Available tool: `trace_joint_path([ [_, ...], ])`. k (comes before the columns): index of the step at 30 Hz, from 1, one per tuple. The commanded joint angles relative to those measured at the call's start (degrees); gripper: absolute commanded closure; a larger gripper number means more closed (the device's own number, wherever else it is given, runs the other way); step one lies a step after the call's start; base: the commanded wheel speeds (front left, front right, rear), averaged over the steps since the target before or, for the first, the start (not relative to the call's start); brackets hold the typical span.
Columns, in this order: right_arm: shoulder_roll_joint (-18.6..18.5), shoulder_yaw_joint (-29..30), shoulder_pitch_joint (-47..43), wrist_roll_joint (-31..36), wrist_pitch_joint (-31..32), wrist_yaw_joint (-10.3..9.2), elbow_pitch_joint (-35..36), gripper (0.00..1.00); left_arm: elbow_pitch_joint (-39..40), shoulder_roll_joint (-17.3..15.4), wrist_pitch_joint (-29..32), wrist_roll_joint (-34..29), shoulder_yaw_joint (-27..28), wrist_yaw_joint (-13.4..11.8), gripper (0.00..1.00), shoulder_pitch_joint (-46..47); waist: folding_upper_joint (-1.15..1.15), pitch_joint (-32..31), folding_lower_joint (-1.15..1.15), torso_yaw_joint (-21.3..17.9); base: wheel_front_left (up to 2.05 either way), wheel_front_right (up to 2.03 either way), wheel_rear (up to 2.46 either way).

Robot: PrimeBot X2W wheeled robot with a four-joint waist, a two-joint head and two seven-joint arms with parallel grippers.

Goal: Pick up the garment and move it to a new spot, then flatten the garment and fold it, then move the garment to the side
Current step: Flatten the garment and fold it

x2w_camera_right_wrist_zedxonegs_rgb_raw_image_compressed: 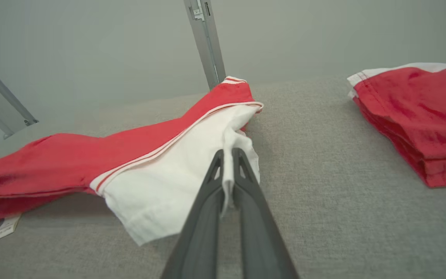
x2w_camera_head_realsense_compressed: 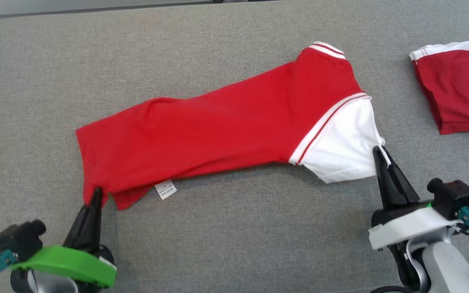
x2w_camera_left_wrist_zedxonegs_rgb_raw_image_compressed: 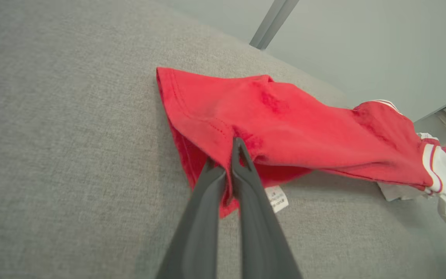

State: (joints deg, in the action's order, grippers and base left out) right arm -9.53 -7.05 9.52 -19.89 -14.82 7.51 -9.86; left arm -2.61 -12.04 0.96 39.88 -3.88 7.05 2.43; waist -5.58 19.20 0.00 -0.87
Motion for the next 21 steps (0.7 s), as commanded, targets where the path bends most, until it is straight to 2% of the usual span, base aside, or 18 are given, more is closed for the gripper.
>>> trace_joint_path([
  [1,0.28,0.68,-2.75,-0.91,-0.34,-0.05,0.85,1.0,0.79,0.13,-0.88,0.37,0.31,-0.23,1.0,-3.44,0.0,0.08,0.0,-0.51,0.0,0.0,0.0],
  [8,-1.26,1.1,-8.64,-0.98,-0.24,-0.05,-3.19,1.0,-0.61,0.4,-0.03,-1.37,-2.56,-0.6,1.0,-11.41,0.0,0.57,0.0,-0.27,0.0,0.0,0.0],
  [13,-1.15,1.21,-9.09,-0.56,-0.24,-0.06,-6.78,1.0,-2.43,0.39,1.22,-1.41,-4.27,-0.51,1.0,-12.45,0.0,0.71,0.0,0.4,0.0,0.0,0.0],
  [21,-0.86,0.92,-7.7,-0.58,-0.27,-0.06,-8.56,1.0,-2.72,0.22,2.06,-0.76,-5.29,-0.3,1.0,-11.7,0.0,0.68,0.0,0.77,0.0,0.0,0.0],
])
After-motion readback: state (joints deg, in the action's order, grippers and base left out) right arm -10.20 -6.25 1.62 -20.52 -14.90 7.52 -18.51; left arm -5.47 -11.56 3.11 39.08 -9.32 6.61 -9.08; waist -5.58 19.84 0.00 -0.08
